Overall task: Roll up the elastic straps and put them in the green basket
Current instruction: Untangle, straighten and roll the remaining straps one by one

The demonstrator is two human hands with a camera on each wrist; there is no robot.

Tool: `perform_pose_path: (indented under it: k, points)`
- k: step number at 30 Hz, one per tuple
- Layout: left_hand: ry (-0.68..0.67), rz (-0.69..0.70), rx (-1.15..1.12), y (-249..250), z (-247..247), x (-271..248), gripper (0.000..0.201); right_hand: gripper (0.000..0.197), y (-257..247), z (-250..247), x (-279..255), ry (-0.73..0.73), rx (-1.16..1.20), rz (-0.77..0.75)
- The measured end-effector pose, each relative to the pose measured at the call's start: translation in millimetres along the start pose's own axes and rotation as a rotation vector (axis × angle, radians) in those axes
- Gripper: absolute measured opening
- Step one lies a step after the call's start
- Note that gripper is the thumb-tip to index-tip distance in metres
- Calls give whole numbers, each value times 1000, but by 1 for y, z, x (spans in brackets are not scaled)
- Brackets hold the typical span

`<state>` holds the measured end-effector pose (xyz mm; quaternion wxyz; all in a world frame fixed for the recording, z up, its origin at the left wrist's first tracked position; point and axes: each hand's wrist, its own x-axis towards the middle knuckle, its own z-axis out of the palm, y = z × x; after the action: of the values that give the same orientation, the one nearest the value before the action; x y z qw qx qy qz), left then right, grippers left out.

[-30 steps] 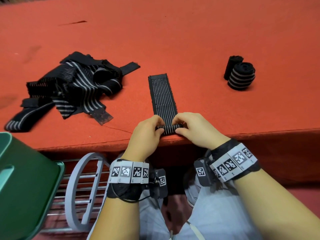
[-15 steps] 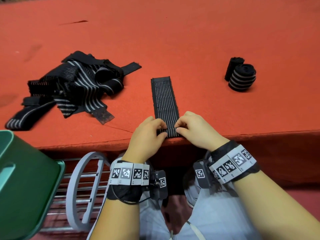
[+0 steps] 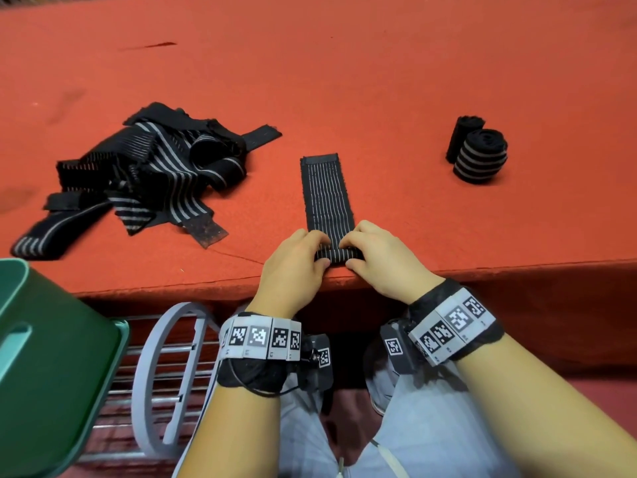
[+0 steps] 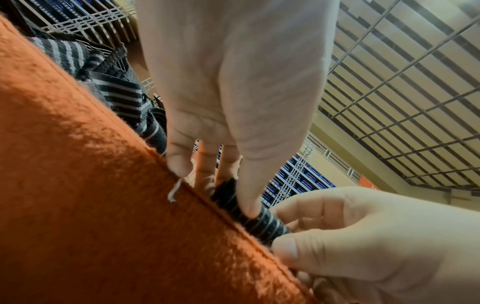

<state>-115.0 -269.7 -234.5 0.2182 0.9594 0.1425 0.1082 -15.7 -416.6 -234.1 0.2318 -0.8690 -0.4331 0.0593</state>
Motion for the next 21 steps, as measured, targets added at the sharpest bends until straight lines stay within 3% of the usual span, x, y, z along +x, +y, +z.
perform_pose_path:
  k: [6,13,21]
  points:
    - [-16,0,-81,1,-7,-4,22,22,1,-8,-2,-13,86,-5]
    - [-173,-23,-213,-1,-12,-8,14,17,8,-22,-12,-171,217,27]
    - [-129,-29,-153,-3,-5,1,9,9,9,-14,-6,-96,170,23]
